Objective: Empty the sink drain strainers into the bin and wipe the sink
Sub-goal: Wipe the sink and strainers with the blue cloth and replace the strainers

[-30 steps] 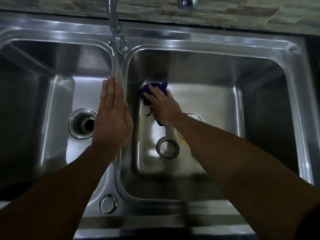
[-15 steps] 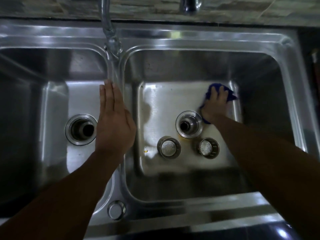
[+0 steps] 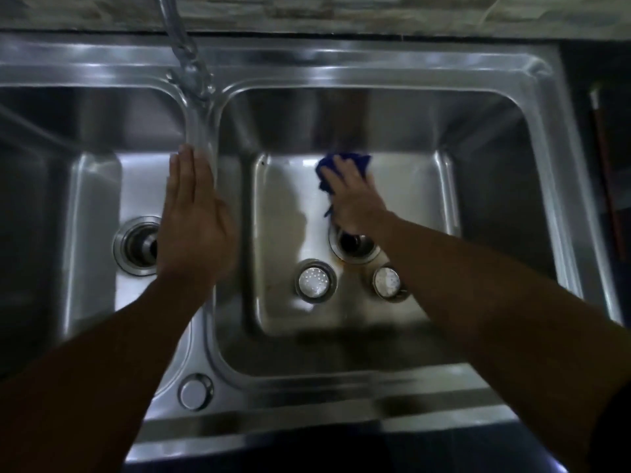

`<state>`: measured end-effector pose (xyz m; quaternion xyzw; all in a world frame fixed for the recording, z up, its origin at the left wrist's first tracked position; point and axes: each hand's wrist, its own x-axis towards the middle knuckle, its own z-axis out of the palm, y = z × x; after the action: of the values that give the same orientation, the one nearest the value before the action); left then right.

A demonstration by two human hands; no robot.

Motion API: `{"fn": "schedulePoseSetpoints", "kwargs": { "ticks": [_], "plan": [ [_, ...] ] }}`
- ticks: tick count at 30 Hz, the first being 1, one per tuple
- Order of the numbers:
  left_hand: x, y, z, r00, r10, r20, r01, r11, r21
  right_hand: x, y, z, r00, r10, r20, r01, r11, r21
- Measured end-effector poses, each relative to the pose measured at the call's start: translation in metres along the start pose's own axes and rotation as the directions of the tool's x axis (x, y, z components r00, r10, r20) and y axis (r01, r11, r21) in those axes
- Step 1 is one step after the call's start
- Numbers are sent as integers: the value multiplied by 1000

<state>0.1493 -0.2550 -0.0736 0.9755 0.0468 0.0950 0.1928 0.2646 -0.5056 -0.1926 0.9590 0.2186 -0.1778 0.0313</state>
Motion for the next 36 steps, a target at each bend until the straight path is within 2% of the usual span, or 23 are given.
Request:
{"fn": "schedulePoseSetpoints", "kwargs": {
  "ticks": [3, 5, 8, 14, 18, 25, 32, 36],
  "plan": [
    [-4, 0, 1, 999, 22, -37, -21, 999, 30, -40, 78, 11, 981, 182, 64, -181, 983, -14],
    [-7, 1, 1, 998, 44, -35, -44, 999, 11, -76, 121, 19, 962, 240, 126, -238, 971, -34],
    [-19, 3, -5, 999, 43, -13, -44, 998, -47, -116, 134, 30, 971, 194, 137, -191, 981, -35],
    [-60, 30, -15, 994, 79, 80, -80, 997, 11, -157, 127, 32, 964, 33, 264, -29, 999, -21],
    [-60, 35, -16, 994, 68, 80, -72, 996, 57, -169, 118, 36, 967, -29, 254, 28, 1000, 6],
    [-58, 35, -12, 992, 67, 106, -78, 992, 104, -133, 102, 26, 968, -170, 186, 159, 984, 75],
    [-55, 41, -19, 986, 43, 164, -64, 990, 126, -148, 107, 22, 958, -195, 212, 175, 979, 109],
    [-56, 45, -19, 971, 16, 239, -82, 960, 269, -166, 115, 28, 966, -78, 246, 49, 991, 121]
  ]
}}
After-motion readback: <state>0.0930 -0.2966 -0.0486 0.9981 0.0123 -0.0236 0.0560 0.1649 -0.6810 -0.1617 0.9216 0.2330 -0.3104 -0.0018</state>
